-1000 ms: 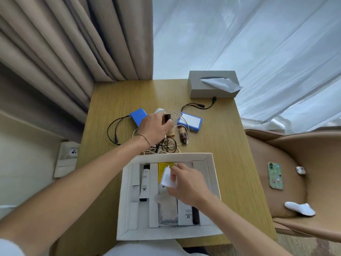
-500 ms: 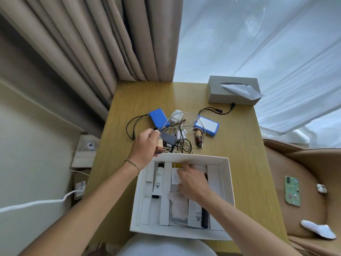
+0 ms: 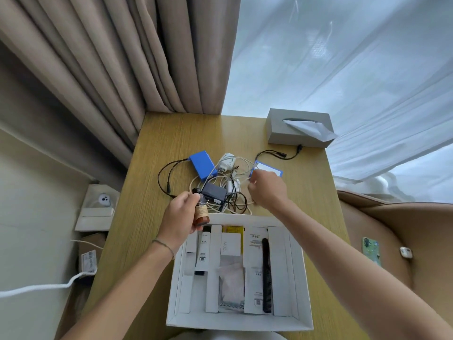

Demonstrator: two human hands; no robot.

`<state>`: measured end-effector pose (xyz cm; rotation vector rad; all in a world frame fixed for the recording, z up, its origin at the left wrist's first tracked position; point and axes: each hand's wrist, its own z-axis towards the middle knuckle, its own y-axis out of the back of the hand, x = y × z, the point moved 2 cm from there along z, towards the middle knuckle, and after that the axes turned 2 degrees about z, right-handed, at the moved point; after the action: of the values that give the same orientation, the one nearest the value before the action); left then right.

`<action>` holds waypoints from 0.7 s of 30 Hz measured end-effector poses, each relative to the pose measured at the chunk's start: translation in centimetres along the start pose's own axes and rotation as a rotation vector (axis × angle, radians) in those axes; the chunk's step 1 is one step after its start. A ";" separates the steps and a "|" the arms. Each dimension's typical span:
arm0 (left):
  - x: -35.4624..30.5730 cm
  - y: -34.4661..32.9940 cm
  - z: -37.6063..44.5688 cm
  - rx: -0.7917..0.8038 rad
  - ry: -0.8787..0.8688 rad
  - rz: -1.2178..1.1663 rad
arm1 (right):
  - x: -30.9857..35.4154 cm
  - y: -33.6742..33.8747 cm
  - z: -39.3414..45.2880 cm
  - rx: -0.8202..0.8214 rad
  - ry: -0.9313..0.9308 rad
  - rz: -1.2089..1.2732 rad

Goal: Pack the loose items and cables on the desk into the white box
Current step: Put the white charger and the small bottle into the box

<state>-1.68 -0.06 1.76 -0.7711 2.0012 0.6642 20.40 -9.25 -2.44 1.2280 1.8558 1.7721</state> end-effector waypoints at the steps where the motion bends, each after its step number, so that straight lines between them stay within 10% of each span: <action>1: 0.0 0.1 0.0 0.001 -0.003 0.004 | -0.6 -0.7 1.1 0.035 -0.023 -0.043; 21: 2.9 2.7 -3.2 0.178 -0.019 0.141 | -0.8 -5.1 5.6 0.231 -0.063 -0.126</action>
<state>-6.58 -1.27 1.27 -0.5199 2.0790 0.5622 22.99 -5.51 -8.47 1.1998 2.0964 1.4702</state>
